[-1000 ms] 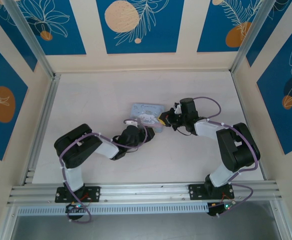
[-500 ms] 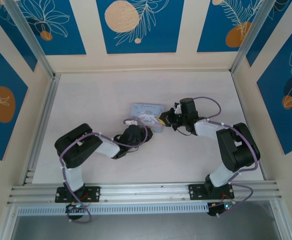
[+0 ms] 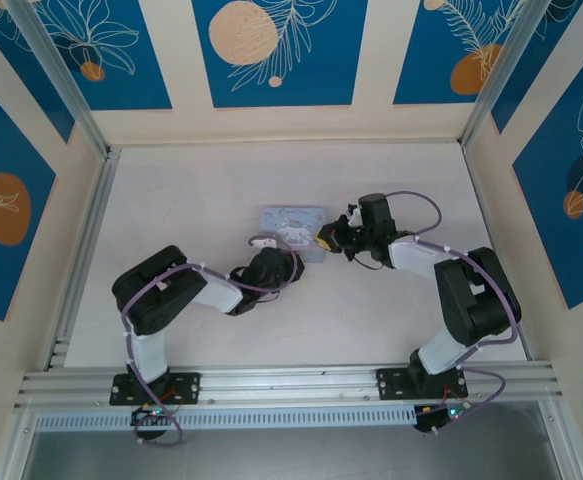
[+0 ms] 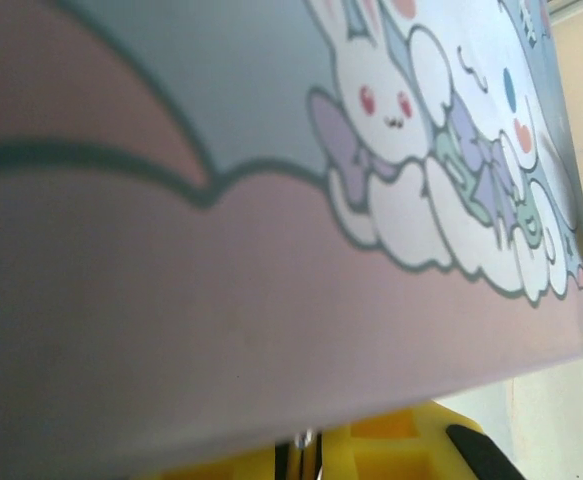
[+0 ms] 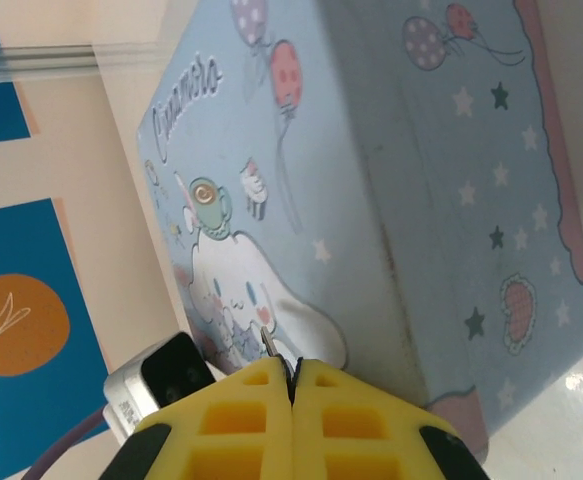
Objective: Unlock the padlock with the key
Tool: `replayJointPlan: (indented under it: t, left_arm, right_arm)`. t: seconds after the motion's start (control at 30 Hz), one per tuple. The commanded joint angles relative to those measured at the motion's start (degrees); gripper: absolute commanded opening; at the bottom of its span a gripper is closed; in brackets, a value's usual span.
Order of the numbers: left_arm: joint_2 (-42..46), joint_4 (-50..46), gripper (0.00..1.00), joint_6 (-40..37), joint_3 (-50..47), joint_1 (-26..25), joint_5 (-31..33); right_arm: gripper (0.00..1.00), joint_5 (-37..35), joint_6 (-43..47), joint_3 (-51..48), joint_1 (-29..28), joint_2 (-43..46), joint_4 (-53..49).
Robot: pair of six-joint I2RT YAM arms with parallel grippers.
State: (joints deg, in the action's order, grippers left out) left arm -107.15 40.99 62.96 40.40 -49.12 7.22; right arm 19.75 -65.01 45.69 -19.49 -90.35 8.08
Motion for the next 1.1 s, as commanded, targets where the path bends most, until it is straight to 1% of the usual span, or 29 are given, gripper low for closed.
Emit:
replayJointPlan:
  t: [0.0, 0.17, 0.33, 0.5, 0.7, 0.8, 0.9, 1.0, 1.07]
  left_arm:
    - [1.37, -8.51, 0.00, 1.40, 1.35, 0.47, -2.57]
    - [2.96, -12.44, 0.00, 2.91, 4.62, 0.67, -7.96]
    - [2.81, -15.02, 0.00, 6.69, 7.87, 1.29, -12.35]
    - [1.97, -12.31, 0.00, 10.74, 8.97, 2.50, -16.99]
    - [2.34, -9.09, 0.00, 12.95, 10.25, 3.57, -21.05]
    - [3.06, -7.71, 0.00, 14.27, 10.41, 3.70, -20.94]
    - [3.72, -5.65, 0.00, 15.54, 10.14, 3.88, -20.75]
    - [4.35, -5.04, 0.00, 15.61, 10.22, 4.13, -21.67]
    - [4.58, -3.82, 0.00, 15.71, 9.84, 4.36, -22.52]
  right_arm:
    - [0.00, -0.25, 4.08, 3.03, 0.36, 5.77, -6.61]
    - [0.00, 0.51, 6.52, 1.90, 1.19, 11.85, -10.45]
    - [0.00, 7.14, 6.12, -4.12, 3.97, 17.26, -8.98]
    - [0.00, 11.04, 5.42, -11.46, 6.11, 23.21, -7.67]
    - [0.00, 10.77, 1.73, -22.12, 6.92, 31.02, -4.32]
    - [0.00, 10.27, -0.51, -26.01, 7.16, 32.23, -1.35]
    - [0.00, 9.23, -1.98, -27.74, 7.09, 31.93, 1.32]
    - [0.00, 8.81, -2.77, -27.53, 7.11, 29.60, 4.08]
    - [0.00, 9.74, -3.30, -27.01, 7.14, 27.48, 6.35]
